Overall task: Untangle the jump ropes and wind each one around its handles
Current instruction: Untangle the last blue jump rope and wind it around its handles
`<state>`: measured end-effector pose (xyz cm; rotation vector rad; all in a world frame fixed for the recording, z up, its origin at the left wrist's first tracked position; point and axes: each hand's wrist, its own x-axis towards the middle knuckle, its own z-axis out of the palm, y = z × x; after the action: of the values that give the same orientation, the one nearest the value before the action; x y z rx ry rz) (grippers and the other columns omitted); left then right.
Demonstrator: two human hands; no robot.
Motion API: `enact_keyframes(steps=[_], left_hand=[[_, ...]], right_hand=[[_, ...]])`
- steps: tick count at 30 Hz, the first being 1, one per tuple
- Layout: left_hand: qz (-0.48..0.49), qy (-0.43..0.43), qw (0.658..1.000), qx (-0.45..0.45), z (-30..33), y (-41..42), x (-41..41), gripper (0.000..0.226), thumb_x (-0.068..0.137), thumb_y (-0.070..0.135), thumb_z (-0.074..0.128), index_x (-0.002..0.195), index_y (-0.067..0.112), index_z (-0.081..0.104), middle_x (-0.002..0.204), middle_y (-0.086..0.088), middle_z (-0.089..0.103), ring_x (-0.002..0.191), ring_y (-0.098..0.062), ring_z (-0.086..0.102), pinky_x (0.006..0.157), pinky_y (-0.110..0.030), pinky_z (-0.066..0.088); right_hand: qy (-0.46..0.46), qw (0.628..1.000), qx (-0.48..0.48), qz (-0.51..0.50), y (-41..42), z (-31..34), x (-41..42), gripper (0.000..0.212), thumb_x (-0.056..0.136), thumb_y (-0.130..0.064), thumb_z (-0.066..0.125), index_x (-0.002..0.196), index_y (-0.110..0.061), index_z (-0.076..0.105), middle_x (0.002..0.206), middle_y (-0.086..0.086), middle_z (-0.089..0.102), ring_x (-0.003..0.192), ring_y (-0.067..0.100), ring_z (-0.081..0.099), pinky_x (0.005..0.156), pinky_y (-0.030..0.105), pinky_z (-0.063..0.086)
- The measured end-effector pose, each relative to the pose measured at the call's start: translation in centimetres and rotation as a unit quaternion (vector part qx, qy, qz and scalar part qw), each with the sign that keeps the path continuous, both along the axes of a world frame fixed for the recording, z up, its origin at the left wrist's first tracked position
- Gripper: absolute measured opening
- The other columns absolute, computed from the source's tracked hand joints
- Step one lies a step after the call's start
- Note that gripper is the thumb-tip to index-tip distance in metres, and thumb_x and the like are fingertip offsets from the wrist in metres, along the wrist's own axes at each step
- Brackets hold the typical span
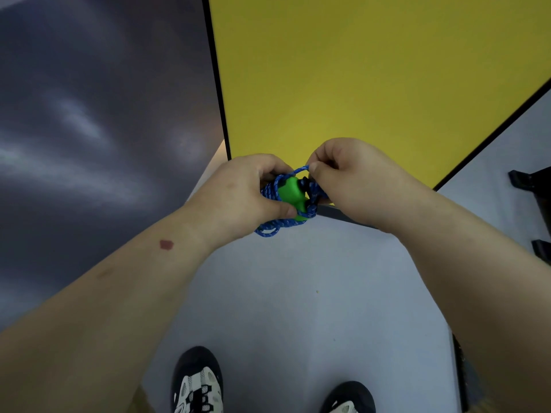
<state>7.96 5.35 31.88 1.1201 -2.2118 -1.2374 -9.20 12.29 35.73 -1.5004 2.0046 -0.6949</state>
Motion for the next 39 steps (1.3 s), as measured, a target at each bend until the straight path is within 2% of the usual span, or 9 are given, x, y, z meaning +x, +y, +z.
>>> enact_keyframes(steps=[9,15,21,23,26,31,33,36,39], left_hand=[[-0.027,0.01,0.999,0.028,0.3,-0.2,0.3,0.045,0.072,0.012,0.09,0.108,0.028,0.068,0.097,0.013,0.074,0.086,0.0,0.071,0.069,-0.017,0.056],[-0.025,0.041,0.998,0.05,0.3,-0.4,0.4,0.046,0.071,0.006,0.089,0.107,0.023,0.069,0.095,0.009,0.076,0.089,-0.005,0.073,0.085,-0.029,0.06],[-0.07,0.031,0.994,0.084,0.3,-0.5,0.6,0.044,0.074,0.004,0.087,0.11,0.022,0.067,0.101,0.005,0.077,0.094,-0.012,0.074,0.09,-0.04,0.06],[-0.082,0.019,0.992,0.093,0.4,-0.7,0.8,0.045,0.076,0.005,0.086,0.11,0.024,0.066,0.102,0.005,0.077,0.096,-0.014,0.074,0.09,-0.043,0.06],[-0.085,-0.004,0.994,0.076,0.3,-0.8,0.8,0.046,0.075,0.012,0.088,0.11,0.03,0.064,0.102,0.008,0.076,0.096,-0.014,0.073,0.089,-0.046,0.059],[-0.084,-0.012,0.994,0.062,0.2,-0.6,0.4,0.045,0.073,0.019,0.088,0.107,0.031,0.061,0.099,0.009,0.075,0.094,-0.015,0.073,0.087,-0.048,0.06],[-0.079,-0.001,0.994,0.075,-0.1,-0.4,0.4,0.044,0.07,0.023,0.084,0.107,0.031,0.062,0.1,0.008,0.075,0.097,-0.016,0.072,0.088,-0.048,0.059],[-0.061,0.047,0.99,0.12,-0.3,0.0,0.1,0.038,0.071,0.026,0.075,0.107,0.029,0.065,0.103,0.005,0.076,0.099,-0.015,0.073,0.093,-0.044,0.058],[-0.003,0.107,0.989,0.106,0.4,0.4,-0.6,0.014,0.085,0.028,0.071,0.098,0.026,0.074,0.095,0.001,0.077,0.089,-0.011,0.071,0.083,-0.033,0.056]], right_hand=[[0.113,0.991,-0.02,0.067,0.1,-0.6,-0.1,0.013,0.102,-0.014,0.041,0.104,-0.023,0.049,0.092,-0.001,0.058,0.074,0.017,0.053,0.059,0.034,0.043],[0.21,0.974,-0.036,0.08,0.1,-0.7,-0.1,0.027,0.095,-0.006,0.048,0.116,-0.022,0.056,0.106,-0.001,0.052,0.087,0.021,0.055,0.071,0.038,0.048],[0.229,0.967,-0.04,0.107,0.0,-0.2,-0.3,0.028,0.087,-0.008,0.055,0.101,-0.027,0.069,0.095,-0.002,0.055,0.086,0.02,0.056,0.071,0.037,0.049],[0.197,0.975,-0.049,0.09,0.3,-0.3,-0.1,0.025,0.087,-0.008,0.052,0.096,-0.026,0.067,0.083,-0.005,0.061,0.075,0.019,0.058,0.061,0.034,0.049],[0.004,0.996,-0.081,0.023,0.9,-0.5,0.2,0.025,0.089,-0.004,0.052,0.096,-0.022,0.068,0.075,-0.001,0.068,0.061,0.011,0.061,0.05,0.024,0.048],[-0.301,0.949,-0.071,-0.059,0.9,-1.0,0.3,0.019,0.097,0.002,0.054,0.099,-0.016,0.06,0.079,0.004,0.073,0.071,0.013,0.066,0.058,0.018,0.052],[-0.325,0.942,-0.056,-0.055,0.8,-1.0,0.1,0.018,0.098,0.001,0.054,0.097,-0.016,0.06,0.082,0.003,0.073,0.072,0.014,0.064,0.059,0.021,0.051],[-0.225,0.973,-0.045,-0.021,0.7,-0.4,-0.3,0.016,0.096,-0.002,0.057,0.096,-0.018,0.063,0.085,0.0,0.075,0.069,0.009,0.063,0.06,0.024,0.053],[-0.169,0.984,-0.054,-0.005,0.6,0.6,-0.6,0.014,0.095,-0.006,0.062,0.095,-0.02,0.065,0.087,0.003,0.076,0.07,0.011,0.065,0.068,0.036,0.056]])
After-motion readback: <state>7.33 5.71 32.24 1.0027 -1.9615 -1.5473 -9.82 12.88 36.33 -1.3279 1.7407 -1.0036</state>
